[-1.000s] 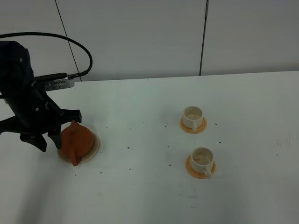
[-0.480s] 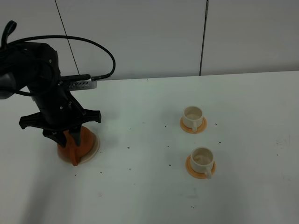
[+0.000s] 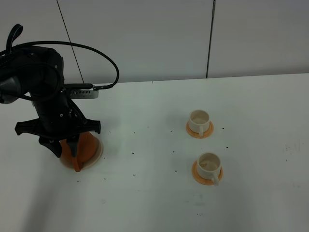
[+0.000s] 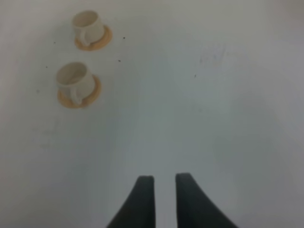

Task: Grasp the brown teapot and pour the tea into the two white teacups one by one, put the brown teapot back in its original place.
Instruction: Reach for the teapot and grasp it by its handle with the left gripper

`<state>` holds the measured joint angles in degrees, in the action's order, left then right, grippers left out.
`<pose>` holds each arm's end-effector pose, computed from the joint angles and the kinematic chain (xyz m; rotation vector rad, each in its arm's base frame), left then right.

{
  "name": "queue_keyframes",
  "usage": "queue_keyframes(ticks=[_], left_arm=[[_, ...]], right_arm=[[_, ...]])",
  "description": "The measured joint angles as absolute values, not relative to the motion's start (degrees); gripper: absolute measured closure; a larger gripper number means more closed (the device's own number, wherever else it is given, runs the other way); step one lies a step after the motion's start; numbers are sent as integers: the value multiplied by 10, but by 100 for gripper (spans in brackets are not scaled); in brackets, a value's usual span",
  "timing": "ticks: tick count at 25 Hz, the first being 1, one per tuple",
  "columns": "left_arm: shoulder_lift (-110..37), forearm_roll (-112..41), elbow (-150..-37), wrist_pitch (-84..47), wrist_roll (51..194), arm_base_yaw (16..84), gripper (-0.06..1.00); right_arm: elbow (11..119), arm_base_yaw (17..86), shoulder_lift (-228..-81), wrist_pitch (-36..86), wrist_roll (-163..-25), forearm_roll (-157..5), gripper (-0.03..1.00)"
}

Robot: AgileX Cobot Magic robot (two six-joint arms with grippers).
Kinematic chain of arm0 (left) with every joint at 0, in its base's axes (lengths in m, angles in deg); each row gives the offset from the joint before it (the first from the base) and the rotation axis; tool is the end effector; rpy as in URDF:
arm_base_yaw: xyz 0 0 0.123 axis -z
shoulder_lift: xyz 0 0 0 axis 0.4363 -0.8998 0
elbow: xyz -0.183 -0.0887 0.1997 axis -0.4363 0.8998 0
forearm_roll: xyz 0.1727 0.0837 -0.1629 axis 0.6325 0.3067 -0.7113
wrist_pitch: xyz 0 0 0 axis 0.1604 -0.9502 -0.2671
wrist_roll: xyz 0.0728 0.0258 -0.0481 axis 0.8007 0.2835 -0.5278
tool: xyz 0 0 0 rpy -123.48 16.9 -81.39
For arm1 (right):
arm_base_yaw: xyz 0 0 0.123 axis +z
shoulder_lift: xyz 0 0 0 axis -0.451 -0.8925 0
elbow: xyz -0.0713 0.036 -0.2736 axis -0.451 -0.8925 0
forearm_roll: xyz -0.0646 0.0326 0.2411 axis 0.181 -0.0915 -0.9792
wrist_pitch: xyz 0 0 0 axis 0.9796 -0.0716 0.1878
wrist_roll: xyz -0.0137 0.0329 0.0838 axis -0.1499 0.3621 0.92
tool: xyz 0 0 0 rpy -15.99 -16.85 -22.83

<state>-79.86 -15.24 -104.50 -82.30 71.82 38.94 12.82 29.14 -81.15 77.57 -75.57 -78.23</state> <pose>0.3973 -0.0816 0.1999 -0.0224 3.0850 0.1628 -0.0064 0.0142 0.2741 -0.1342 2.0500 0.1935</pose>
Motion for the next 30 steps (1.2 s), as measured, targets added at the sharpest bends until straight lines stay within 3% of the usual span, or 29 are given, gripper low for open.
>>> queue_keyframes(ticks=[30], left_arm=[[-827, -164, -1045, -811, 702, 390, 54]], right_arm=[[128, 291, -812, 776, -755, -782, 82]])
